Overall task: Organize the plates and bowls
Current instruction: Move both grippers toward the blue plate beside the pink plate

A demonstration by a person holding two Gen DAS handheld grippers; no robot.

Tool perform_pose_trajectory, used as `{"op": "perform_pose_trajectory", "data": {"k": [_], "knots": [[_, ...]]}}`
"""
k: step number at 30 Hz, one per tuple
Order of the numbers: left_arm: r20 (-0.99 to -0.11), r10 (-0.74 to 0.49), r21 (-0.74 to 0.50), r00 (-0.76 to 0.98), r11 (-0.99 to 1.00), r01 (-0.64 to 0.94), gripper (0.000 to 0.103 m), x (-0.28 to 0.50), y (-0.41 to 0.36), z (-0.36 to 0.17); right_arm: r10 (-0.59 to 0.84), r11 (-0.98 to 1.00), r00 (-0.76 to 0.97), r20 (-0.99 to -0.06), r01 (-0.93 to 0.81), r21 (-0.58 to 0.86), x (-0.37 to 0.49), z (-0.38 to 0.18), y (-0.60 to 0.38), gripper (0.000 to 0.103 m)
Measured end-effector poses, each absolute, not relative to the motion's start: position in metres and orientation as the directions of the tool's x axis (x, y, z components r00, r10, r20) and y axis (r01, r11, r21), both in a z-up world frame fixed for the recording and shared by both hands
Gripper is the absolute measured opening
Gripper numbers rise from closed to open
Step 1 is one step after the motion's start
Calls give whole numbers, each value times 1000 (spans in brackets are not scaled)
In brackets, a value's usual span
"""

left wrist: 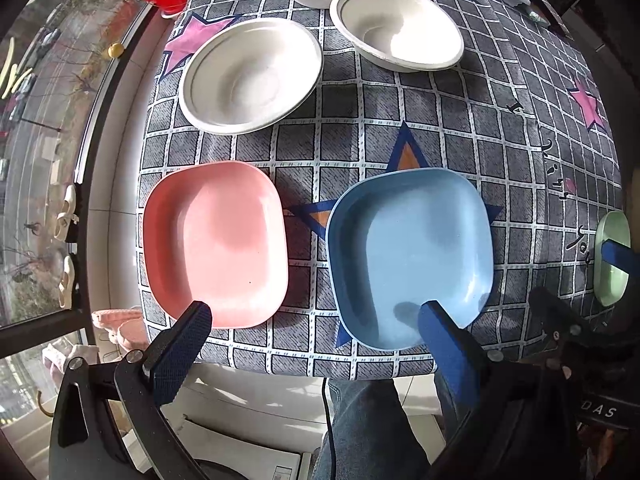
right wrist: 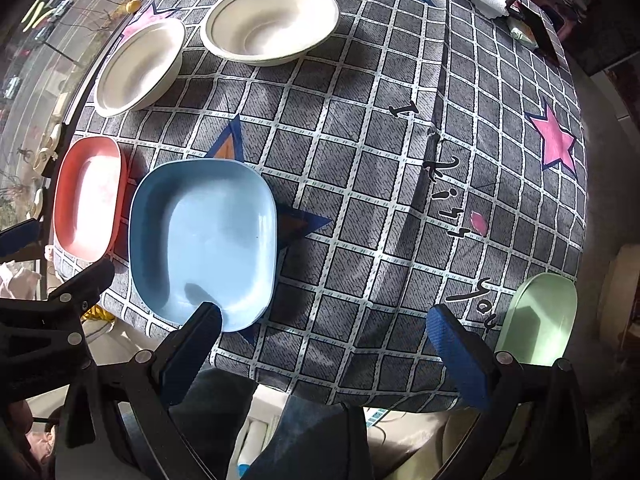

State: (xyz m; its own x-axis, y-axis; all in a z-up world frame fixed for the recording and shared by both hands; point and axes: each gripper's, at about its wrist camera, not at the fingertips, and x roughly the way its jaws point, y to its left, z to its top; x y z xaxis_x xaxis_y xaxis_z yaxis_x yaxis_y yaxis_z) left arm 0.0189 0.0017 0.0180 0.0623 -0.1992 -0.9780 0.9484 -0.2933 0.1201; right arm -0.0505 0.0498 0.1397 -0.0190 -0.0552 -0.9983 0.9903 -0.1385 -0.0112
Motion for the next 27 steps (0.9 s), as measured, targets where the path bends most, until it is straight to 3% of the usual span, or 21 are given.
{"op": "perform_pose_trajectory", "data": {"k": [5, 15, 22, 27], "knots": [[-977, -194, 149, 93, -297, 943, 103, 25, 3, 15, -47, -131, -13, -999, 991, -6, -52, 122, 53, 103], [-990, -139, 57, 10, -335, 941, 103, 51, -4, -5, -20, -121, 1, -1000, 993, 3, -52, 117, 42, 103], [-974, -202, 158, 101, -288, 945, 103, 36, -14, 22, -47, -123, 0, -999, 992, 6, -53, 123, 38, 103], [-970, -229, 153, 88, -286, 946, 103, 39, -22, 33, -72, -142, 0, -997, 990, 11, -59, 137, 24, 103]]}}
